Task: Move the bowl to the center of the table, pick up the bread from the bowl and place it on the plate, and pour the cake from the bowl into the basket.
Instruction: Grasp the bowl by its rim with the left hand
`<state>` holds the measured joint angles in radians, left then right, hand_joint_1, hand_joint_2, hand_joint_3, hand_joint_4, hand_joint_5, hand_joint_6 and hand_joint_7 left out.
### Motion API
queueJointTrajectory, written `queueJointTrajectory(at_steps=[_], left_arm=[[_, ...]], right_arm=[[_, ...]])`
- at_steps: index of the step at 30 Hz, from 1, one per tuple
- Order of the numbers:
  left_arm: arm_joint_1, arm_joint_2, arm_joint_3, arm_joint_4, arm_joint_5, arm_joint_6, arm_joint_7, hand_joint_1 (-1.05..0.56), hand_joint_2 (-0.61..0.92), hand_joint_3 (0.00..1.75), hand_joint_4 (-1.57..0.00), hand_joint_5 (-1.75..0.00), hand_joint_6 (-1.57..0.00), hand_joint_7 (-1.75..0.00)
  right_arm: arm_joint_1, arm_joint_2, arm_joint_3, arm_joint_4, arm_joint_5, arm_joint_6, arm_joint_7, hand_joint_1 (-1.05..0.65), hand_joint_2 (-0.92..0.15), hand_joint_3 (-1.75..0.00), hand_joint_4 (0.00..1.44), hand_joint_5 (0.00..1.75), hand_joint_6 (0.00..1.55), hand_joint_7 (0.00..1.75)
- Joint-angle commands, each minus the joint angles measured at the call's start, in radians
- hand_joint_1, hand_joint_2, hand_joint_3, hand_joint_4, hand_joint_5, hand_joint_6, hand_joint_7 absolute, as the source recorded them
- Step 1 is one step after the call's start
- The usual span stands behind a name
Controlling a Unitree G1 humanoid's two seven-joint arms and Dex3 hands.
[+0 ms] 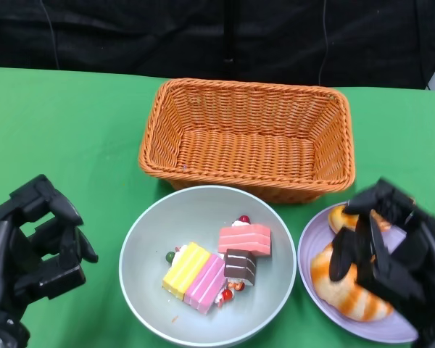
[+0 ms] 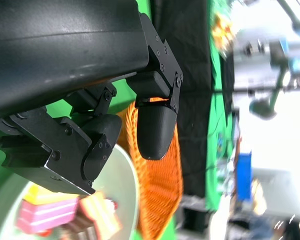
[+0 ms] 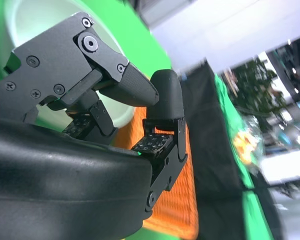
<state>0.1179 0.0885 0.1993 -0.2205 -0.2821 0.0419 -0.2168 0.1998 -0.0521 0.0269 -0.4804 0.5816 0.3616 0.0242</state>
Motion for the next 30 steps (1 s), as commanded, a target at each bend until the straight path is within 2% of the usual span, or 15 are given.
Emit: queueJointTrajectory(at_steps=[1, 5, 8, 10, 12, 14, 15, 16, 17, 18, 21, 25, 30], left_arm=[[0.012, 0.054, -0.013, -0.011, 0.062, -0.094, -0.036, 0.14, 0.45, 1.41, -0.80, -1.70, -0.79, -1.46], [0.022, 0.129, -0.036, -0.071, 0.143, -0.141, -0.078, 0.11, 0.43, 1.34, -0.79, -1.54, -0.82, -1.26], [0.021, 0.220, -0.049, -0.075, 0.202, -0.263, -0.153, 0.05, 0.39, 1.21, -0.77, -1.38, -0.82, -1.07], [0.018, 0.298, -0.049, -0.053, 0.339, -0.428, -0.157, 0.00, 0.36, 1.09, -0.85, -1.00, -0.93, -0.73], [0.015, 0.332, -0.047, -0.032, 0.416, -0.530, -0.140, -0.04, 0.40, 0.90, -0.99, -0.61, -1.09, -0.38], [0.013, 0.340, -0.049, -0.013, 0.432, -0.568, -0.127, -0.05, 0.41, 0.85, -1.04, -0.49, -1.15, -0.26], [-0.020, 0.402, -0.040, 0.059, 0.517, -0.739, -0.107, -0.05, 0.41, 0.84, -1.05, -0.47, -1.16, -0.23], [-0.048, 0.451, -0.034, 0.116, 0.584, -0.873, -0.092, -0.22, 0.57, 0.46, -0.99, -0.31, -1.14, -0.14], [-0.079, 0.500, -0.034, 0.168, 0.640, -0.983, -0.086, -0.29, 0.67, 0.25, -0.99, -0.21, -1.14, -0.08], [-0.107, 0.534, -0.035, 0.212, 0.686, -1.063, -0.078, -0.38, 0.75, 0.12, -0.95, -0.12, -1.12, -0.04], [-0.159, 0.562, -0.036, 0.294, 0.754, -1.172, -0.048, -0.44, 0.78, 0.02, -0.94, -0.06, -1.11, 0.00], [-0.288, 0.621, -0.085, 0.431, 0.880, -1.319, -0.015, -0.40, 0.72, 0.00, -0.91, -0.02, -1.02, 0.00], [-0.386, 0.618, -0.114, 0.510, 1.031, -1.400, 0.059, -0.39, 0.67, 0.00, -0.87, 0.00, -0.95, 0.00]], right_arm=[[0.050, 0.005, -0.024, -0.048, 0.040, 0.027, 0.009, -0.09, -0.53, -1.29, 0.84, 1.75, 0.63, 1.75], [0.104, 0.027, -0.020, -0.067, 0.063, 0.039, 0.008, -0.08, -0.54, -1.30, 0.85, 1.75, 0.65, 1.75], [0.118, 0.038, -0.010, -0.088, 0.072, 0.073, -0.010, -0.07, -0.56, -1.33, 0.87, 1.75, 0.64, 1.75], [0.120, 0.039, -0.004, -0.099, 0.067, 0.085, -0.013, -0.08, -0.56, -1.33, 0.87, 1.75, 0.64, 1.75], [0.121, 0.041, -0.002, -0.105, 0.064, 0.092, -0.017, -0.08, -0.56, -1.32, 0.87, 1.75, 0.64, 1.75], [0.121, 0.043, -0.003, -0.108, 0.063, 0.097, -0.018, -0.08, -0.56, -1.32, 0.87, 1.75, 0.64, 1.75], [0.118, 0.046, -0.002, -0.112, 0.057, 0.109, -0.035, -0.08, -0.56, -1.32, 0.87, 1.75, 0.64, 1.75], [0.115, 0.048, -0.001, -0.115, 0.053, 0.119, -0.048, -0.08, -0.56, -1.32, 0.87, 1.75, 0.64, 1.75], [0.112, 0.049, 0.000, -0.117, 0.048, 0.125, -0.057, -0.08, -0.56, -1.32, 0.87, 1.75, 0.64, 1.75], [0.110, 0.052, 0.001, -0.118, 0.046, 0.131, -0.066, -0.07, -0.57, -1.32, 0.86, 1.75, 0.63, 1.75], [0.107, 0.058, 0.001, -0.118, 0.045, 0.139, -0.079, -0.07, -0.58, -1.32, 0.85, 1.75, 0.62, 1.75], [0.092, 0.076, 0.008, -0.105, 0.019, 0.147, -0.105, -0.05, -0.59, -1.31, 0.86, 1.75, 0.64, 1.75], [0.080, 0.095, 0.014, -0.099, -0.006, 0.159, -0.129, -0.04, -0.59, -1.31, 0.87, 1.75, 0.65, 1.75]])
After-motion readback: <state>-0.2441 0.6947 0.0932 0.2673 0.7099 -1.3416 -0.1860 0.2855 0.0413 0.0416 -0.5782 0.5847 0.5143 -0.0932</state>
